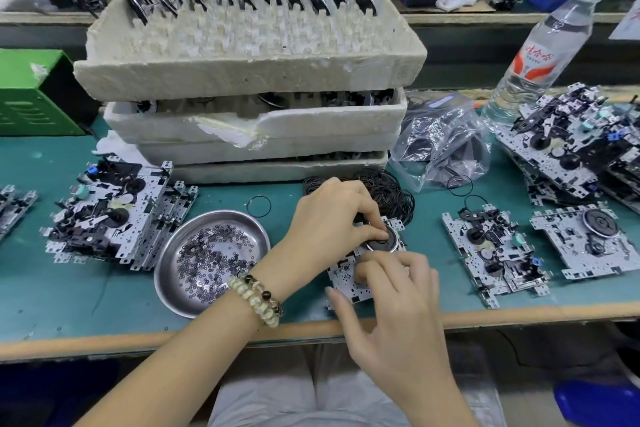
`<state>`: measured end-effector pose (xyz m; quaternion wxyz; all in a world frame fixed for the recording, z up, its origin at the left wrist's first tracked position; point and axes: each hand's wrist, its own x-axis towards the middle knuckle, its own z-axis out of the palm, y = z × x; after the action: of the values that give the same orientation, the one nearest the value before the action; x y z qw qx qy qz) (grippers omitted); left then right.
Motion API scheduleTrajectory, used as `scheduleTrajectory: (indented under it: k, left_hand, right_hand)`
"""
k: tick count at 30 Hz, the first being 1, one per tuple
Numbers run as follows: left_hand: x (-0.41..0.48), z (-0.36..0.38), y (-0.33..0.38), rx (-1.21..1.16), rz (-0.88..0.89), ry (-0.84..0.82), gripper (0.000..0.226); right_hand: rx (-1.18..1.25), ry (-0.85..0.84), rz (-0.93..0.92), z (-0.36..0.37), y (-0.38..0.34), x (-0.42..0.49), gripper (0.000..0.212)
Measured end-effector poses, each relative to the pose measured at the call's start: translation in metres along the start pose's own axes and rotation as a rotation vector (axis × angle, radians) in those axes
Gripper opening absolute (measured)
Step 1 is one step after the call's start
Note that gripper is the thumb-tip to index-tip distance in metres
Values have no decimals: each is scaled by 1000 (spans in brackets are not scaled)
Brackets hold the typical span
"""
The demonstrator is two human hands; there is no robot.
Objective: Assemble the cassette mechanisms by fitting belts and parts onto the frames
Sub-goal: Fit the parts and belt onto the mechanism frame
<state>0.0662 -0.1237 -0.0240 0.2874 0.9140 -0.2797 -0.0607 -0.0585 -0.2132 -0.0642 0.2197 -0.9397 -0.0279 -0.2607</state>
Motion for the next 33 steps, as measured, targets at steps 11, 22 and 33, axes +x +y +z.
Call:
scheduleTrajectory:
  k: [11, 22, 33]
  left_hand:
    - [-1, 0, 0, 15, 43, 19, 9]
    - [-18, 1, -8, 312, 558, 207, 37]
    - [-67, 23, -24, -225, 95, 568, 28]
  right_hand:
    - [-99, -50, -103, -19, 36, -4, 33]
    - [131, -161, 465, -51, 71, 4, 26]
    - [462, -538, 697, -46, 80, 36, 34]
